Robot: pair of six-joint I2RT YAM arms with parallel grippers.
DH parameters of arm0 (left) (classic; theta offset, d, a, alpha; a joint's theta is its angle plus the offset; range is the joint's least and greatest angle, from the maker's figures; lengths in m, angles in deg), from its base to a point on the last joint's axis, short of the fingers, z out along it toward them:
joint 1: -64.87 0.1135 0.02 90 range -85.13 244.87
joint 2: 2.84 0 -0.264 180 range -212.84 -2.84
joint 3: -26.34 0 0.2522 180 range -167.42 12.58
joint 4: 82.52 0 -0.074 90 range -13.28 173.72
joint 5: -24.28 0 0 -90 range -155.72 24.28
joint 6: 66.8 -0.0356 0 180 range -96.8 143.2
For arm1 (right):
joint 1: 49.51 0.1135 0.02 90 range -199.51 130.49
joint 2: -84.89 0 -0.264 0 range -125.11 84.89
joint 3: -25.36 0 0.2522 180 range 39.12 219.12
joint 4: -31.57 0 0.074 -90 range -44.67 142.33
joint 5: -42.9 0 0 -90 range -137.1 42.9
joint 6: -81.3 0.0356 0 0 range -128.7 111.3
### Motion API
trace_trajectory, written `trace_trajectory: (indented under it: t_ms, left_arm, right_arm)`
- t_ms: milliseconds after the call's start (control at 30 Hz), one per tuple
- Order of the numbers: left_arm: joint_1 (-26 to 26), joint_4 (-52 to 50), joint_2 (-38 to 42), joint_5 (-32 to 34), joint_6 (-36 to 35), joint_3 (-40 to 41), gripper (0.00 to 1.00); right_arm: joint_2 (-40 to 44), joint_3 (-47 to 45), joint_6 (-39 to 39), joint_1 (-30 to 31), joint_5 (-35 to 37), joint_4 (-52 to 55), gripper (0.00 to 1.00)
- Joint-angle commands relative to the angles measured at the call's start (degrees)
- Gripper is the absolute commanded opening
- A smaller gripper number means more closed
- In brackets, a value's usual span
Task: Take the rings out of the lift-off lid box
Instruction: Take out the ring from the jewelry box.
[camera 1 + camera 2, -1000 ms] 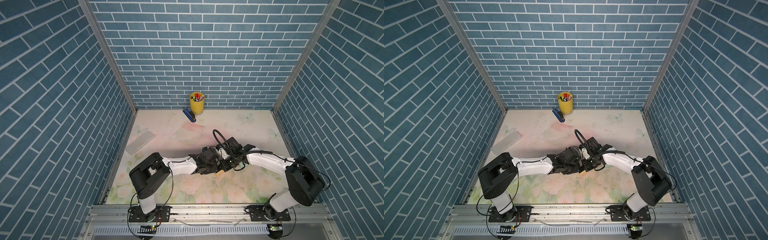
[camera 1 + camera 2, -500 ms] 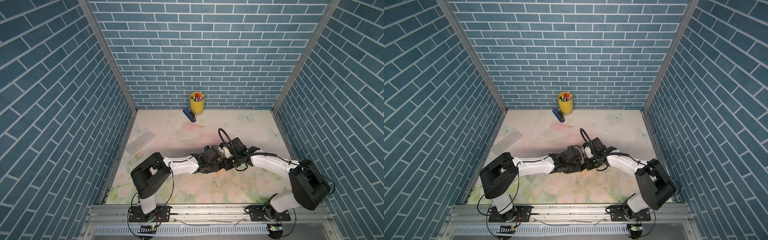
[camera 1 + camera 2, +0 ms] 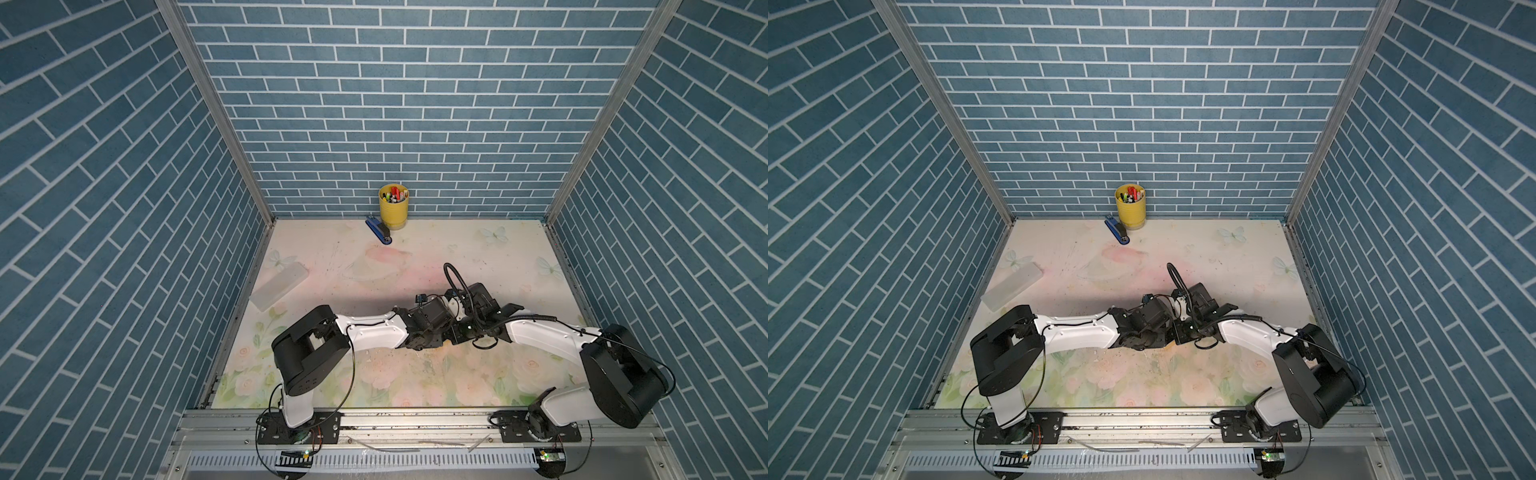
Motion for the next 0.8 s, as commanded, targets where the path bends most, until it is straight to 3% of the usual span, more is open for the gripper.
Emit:
trace_trajectory:
  t_ms: [0,500,767]
  left_arm:
    - [-0.49,-1.74,-1.26,1.37,-0.74,-0.82,0.29]
    - [-0.87,-2.23,-1.49,2.02,-1.31,-1.19,0.29]
    - [-0.88,-2.23,-0.82,1.71,-1.87,-1.51,0.3]
  right_arm:
    - [2.94,-1.25,2.44,-0.23,1.31,-2.66,0.01]
    - [3.53,-1.74,6.22,-3.65,-4.68,-5.71,0.0]
    - [1.81,3.59,6.38,-10.33,-11.13,-4.81,0.0]
